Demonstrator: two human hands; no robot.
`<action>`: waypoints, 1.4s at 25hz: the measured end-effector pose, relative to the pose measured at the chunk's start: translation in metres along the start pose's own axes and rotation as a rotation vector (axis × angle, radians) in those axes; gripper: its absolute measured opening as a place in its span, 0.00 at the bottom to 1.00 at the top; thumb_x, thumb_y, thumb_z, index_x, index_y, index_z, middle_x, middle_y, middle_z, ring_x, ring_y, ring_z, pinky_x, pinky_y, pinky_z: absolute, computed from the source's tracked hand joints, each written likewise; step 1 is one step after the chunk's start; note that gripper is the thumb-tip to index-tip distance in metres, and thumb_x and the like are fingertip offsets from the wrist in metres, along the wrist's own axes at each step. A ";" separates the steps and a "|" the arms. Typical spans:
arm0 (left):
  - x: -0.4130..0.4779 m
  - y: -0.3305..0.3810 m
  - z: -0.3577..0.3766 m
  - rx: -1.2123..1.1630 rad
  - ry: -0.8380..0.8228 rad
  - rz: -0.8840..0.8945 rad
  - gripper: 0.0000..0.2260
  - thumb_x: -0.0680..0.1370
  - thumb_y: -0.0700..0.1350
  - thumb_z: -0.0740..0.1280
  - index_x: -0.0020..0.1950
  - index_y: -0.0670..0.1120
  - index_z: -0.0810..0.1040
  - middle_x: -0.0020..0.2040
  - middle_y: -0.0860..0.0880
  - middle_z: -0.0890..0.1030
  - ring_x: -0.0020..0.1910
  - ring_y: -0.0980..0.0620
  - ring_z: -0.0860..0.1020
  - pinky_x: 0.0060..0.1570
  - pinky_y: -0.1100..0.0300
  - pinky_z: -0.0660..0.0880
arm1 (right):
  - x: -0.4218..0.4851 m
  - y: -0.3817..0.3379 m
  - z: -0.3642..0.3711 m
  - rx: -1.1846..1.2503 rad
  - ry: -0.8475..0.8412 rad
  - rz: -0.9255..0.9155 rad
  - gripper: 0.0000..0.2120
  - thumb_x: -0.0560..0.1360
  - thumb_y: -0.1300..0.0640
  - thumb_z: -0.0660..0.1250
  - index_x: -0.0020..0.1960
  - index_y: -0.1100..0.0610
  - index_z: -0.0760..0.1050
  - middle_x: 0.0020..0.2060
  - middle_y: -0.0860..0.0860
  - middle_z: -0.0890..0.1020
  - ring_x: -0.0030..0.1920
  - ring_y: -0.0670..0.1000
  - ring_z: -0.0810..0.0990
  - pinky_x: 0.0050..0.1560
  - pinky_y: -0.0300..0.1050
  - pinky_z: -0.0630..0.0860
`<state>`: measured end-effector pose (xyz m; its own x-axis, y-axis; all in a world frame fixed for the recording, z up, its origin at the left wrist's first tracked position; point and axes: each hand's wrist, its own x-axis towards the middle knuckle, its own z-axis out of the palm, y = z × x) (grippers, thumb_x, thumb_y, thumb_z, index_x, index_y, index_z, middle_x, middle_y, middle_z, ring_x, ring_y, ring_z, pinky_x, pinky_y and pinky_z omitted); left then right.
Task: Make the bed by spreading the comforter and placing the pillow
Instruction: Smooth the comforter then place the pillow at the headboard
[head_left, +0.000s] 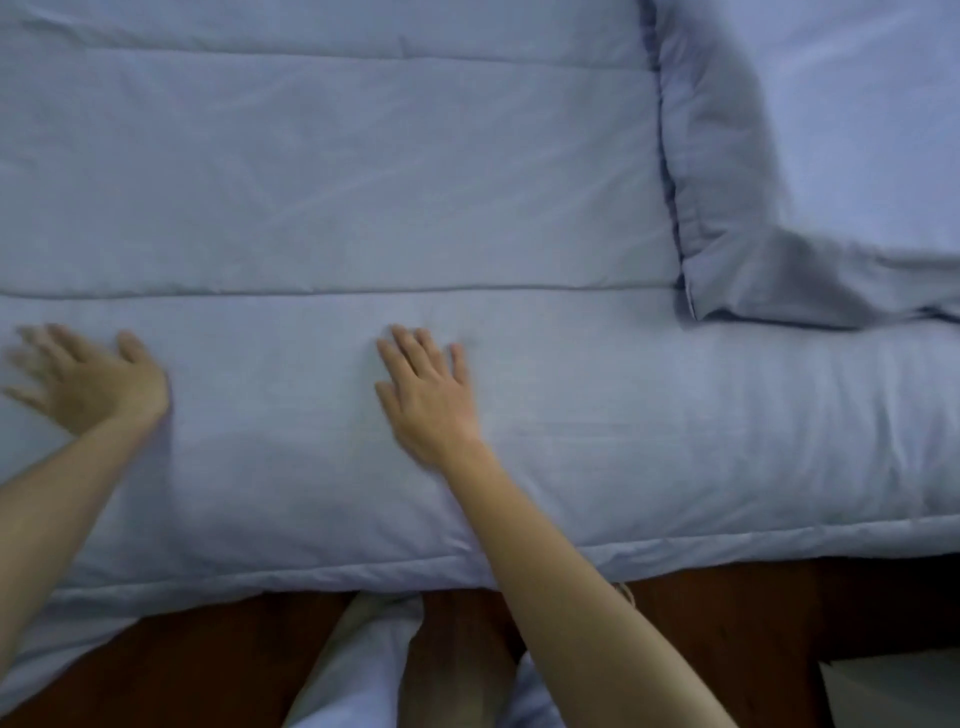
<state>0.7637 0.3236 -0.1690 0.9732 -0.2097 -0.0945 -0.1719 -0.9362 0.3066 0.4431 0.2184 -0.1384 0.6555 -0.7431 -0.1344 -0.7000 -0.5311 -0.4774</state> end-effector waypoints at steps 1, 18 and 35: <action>-0.028 0.021 -0.004 0.042 0.031 0.104 0.35 0.77 0.64 0.46 0.75 0.39 0.56 0.77 0.39 0.58 0.76 0.37 0.55 0.71 0.34 0.48 | -0.012 0.026 0.000 -0.094 0.020 -0.019 0.25 0.79 0.46 0.54 0.75 0.51 0.61 0.76 0.49 0.61 0.77 0.53 0.57 0.75 0.60 0.51; -0.516 0.286 0.136 0.211 -0.287 1.367 0.27 0.78 0.54 0.52 0.74 0.43 0.64 0.74 0.46 0.66 0.73 0.47 0.65 0.72 0.43 0.58 | -0.274 0.479 -0.204 -0.011 0.320 1.028 0.25 0.81 0.44 0.45 0.77 0.44 0.48 0.79 0.46 0.50 0.78 0.53 0.47 0.70 0.71 0.42; -0.494 0.259 0.116 0.079 -0.126 1.307 0.18 0.75 0.47 0.58 0.62 0.42 0.72 0.59 0.40 0.78 0.60 0.41 0.75 0.66 0.42 0.60 | -0.165 0.421 -0.197 -0.285 -0.033 0.213 0.27 0.78 0.39 0.44 0.77 0.41 0.50 0.78 0.47 0.57 0.77 0.52 0.54 0.73 0.63 0.46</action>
<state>0.2204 0.1520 -0.1522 0.0628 -0.9882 0.1396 -0.9824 -0.0365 0.1833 -0.0157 0.0374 -0.1464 0.4920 -0.8384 -0.2346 -0.8697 -0.4614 -0.1752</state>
